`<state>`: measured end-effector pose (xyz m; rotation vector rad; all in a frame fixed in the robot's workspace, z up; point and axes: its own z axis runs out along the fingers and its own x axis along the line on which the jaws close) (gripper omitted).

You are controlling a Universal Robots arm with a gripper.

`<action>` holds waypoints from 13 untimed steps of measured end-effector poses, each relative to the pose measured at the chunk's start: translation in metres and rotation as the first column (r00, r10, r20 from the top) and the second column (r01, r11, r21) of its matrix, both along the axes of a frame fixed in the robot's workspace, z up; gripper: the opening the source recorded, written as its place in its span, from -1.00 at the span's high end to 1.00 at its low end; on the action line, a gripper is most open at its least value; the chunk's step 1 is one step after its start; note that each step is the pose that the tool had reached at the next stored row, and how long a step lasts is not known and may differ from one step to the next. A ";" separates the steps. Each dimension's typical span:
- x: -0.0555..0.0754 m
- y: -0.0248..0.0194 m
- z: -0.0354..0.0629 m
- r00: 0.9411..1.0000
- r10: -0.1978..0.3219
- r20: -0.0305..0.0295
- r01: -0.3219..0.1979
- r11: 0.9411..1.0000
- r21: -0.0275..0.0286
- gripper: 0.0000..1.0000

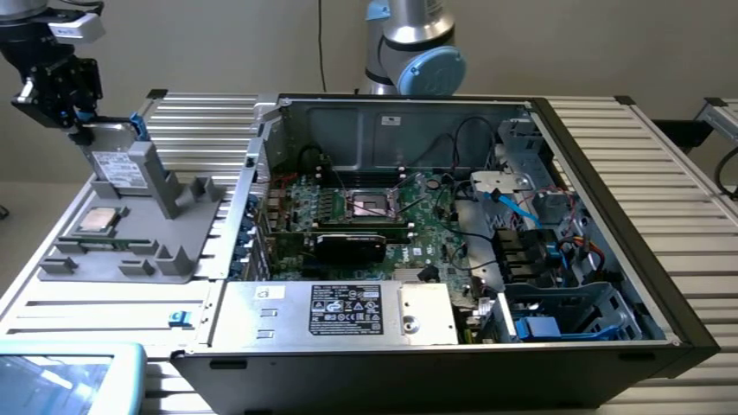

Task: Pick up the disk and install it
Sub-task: 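Pick up the disk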

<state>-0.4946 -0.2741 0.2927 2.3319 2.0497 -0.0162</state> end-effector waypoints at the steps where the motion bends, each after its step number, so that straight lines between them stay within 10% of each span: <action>1: 0.000 0.0000 0.0000 1.000 0.000 0.000 0.000 1.000 0.000 0.24; 13: 0.000 0.0000 0.0002 1.000 -0.011 0.000 0.011 1.000 0.000 0.24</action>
